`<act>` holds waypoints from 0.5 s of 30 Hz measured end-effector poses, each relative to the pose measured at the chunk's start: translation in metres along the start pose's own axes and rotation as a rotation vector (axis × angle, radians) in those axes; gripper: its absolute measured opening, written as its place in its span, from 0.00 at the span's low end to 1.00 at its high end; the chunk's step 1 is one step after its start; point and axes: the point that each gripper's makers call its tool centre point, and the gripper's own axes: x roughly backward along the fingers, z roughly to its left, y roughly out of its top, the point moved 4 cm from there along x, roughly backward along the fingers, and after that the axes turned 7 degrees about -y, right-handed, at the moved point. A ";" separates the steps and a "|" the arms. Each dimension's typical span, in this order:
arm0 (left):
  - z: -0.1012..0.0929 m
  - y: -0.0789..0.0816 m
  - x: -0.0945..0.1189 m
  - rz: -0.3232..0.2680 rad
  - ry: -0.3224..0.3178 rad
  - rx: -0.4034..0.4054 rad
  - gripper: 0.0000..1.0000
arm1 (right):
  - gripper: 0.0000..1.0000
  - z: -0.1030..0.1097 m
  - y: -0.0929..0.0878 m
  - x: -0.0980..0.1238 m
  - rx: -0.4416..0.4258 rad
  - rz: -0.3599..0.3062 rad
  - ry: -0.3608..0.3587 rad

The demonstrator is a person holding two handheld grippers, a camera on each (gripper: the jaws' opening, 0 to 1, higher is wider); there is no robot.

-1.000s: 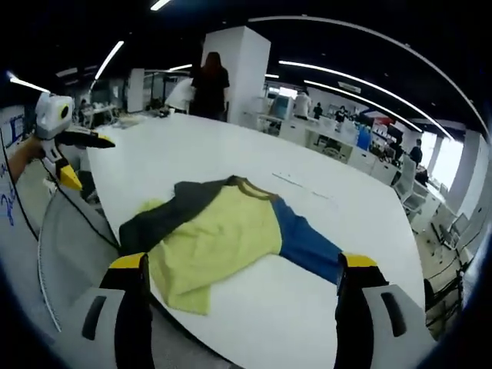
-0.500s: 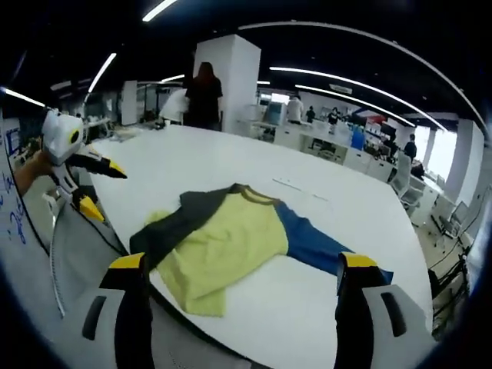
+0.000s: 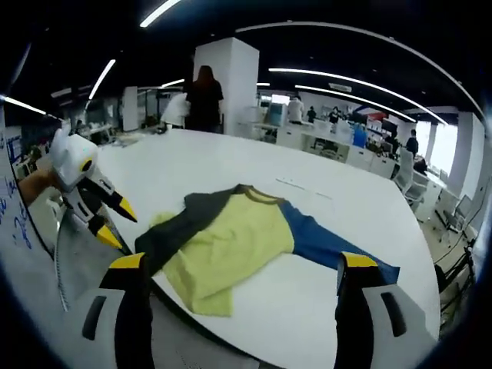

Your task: Fold the garment on the visible template until the final outline fits inside the template.

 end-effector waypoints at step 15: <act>-0.023 -0.008 -0.050 0.119 -0.167 0.010 0.15 | 1.00 -0.004 -0.002 0.002 -0.018 -0.006 -0.018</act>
